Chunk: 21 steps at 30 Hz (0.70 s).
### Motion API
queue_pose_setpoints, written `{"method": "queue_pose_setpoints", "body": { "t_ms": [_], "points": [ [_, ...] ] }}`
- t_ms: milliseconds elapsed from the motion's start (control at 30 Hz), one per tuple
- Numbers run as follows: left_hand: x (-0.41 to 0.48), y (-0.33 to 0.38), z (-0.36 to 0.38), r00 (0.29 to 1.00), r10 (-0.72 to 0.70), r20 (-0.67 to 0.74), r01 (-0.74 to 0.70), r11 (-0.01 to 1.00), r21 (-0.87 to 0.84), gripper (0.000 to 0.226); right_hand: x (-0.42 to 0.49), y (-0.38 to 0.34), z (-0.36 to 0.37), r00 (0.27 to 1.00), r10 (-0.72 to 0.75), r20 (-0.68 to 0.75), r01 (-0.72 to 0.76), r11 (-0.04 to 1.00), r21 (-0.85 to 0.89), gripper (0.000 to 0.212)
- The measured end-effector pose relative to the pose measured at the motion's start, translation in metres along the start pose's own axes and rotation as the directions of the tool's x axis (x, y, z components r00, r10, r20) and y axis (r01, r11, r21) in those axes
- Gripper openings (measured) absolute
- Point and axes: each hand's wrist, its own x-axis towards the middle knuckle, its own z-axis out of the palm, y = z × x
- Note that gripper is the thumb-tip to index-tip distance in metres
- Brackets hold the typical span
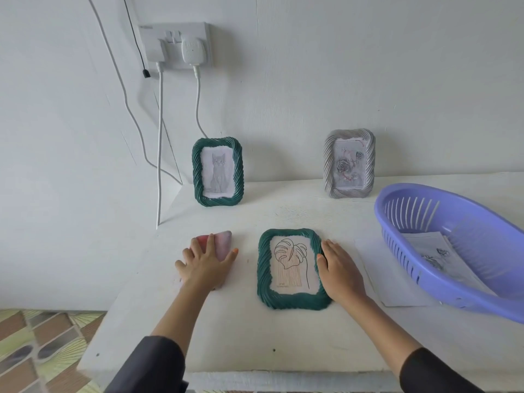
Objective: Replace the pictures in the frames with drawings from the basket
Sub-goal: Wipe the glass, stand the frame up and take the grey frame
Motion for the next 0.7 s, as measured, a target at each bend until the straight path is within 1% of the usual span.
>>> {"method": "queue_pose_setpoints", "body": {
  "t_ms": [67, 100, 200, 233, 267, 300, 367, 433, 467, 533, 600, 633, 667, 700],
  "points": [
    [0.000, 0.002, -0.003, 1.000, -0.009, 0.021, 0.010, 1.000, -0.018, 0.077, 0.000, 0.000, 0.000, 1.000, -0.002, 0.001, 0.002, 1.000, 0.007, 0.049],
    [-0.001, 0.004, -0.006, 1.000, -0.005, -0.005, 0.004, 0.999, -0.041, 0.075, 0.000, 0.000, -0.001, 1.000, 0.000, 0.004, 0.000, 1.000, 0.027, 0.049],
    [-0.010, 0.022, -0.012, 0.980, 0.055, -0.193, -0.075, 0.992, -0.099, 0.064, -0.001, 0.000, -0.004, 1.000, 0.027, 0.012, -0.028, 0.989, 0.146, 0.051],
    [-0.015, 0.030, -0.014, 0.972, 0.094, -0.214, -0.115, 0.989, -0.090, 0.060, -0.002, 0.000, -0.006, 0.999, 0.042, 0.010, -0.043, 0.982, 0.183, 0.051],
    [-0.021, 0.038, -0.013, 0.972, 0.142, -0.189, -0.156, 0.986, -0.064, 0.058, -0.003, 0.000, -0.009, 0.999, 0.054, 0.003, -0.054, 0.981, 0.188, 0.050],
    [-0.027, 0.046, -0.012, 0.974, 0.187, -0.128, -0.193, 0.981, -0.031, 0.057, -0.005, -0.001, -0.010, 0.998, 0.065, -0.011, -0.062, 0.986, 0.152, 0.047],
    [-0.038, 0.060, -0.004, 0.970, 0.243, 0.009, -0.243, 0.970, 0.012, 0.055, -0.009, -0.005, -0.013, 0.997, 0.071, -0.040, -0.070, 0.997, 0.020, 0.042],
    [-0.045, 0.068, 0.005, 0.962, 0.266, 0.055, -0.268, 0.963, 0.019, 0.051, -0.014, -0.011, -0.013, 0.995, 0.090, -0.039, -0.092, 0.994, -0.064, 0.040],
    [-0.045, 0.070, 0.009, 0.962, 0.269, 0.049, -0.270, 0.963, 0.009, 0.048, -0.014, -0.013, -0.011, 0.994, 0.104, -0.038, -0.106, 0.993, -0.058, 0.037],
    [-0.045, 0.072, 0.008, 0.969, 0.242, 0.043, -0.240, 0.969, -0.060, 0.041, -0.014, -0.020, -0.010, 0.987, 0.153, -0.041, -0.152, 0.988, 0.036, 0.027],
    [-0.042, 0.070, 0.004, 0.981, 0.184, 0.058, -0.172, 0.969, -0.176, 0.037, -0.011, -0.022, -0.010, 0.974, 0.227, -0.023, -0.215, 0.949, 0.229, 0.031],
    [-0.040, 0.069, 0.001, 0.986, 0.157, 0.058, -0.140, 0.962, -0.233, 0.035, -0.009, -0.023, -0.011, 0.964, 0.265, -0.005, -0.248, 0.907, 0.340, 0.028],
    [-0.038, 0.068, -0.002, 0.990, 0.136, 0.041, -0.118, 0.948, -0.294, 0.035, -0.007, -0.023, -0.012, 0.956, 0.293, 0.019, -0.268, 0.844, 0.465, 0.025],
    [-0.036, 0.068, -0.005, 0.993, 0.120, 0.016, -0.105, 0.921, -0.375, 0.033, -0.006, -0.024, -0.015, 0.945, 0.320, 0.069, -0.296, 0.745, 0.598, 0.025]
  ]
}}
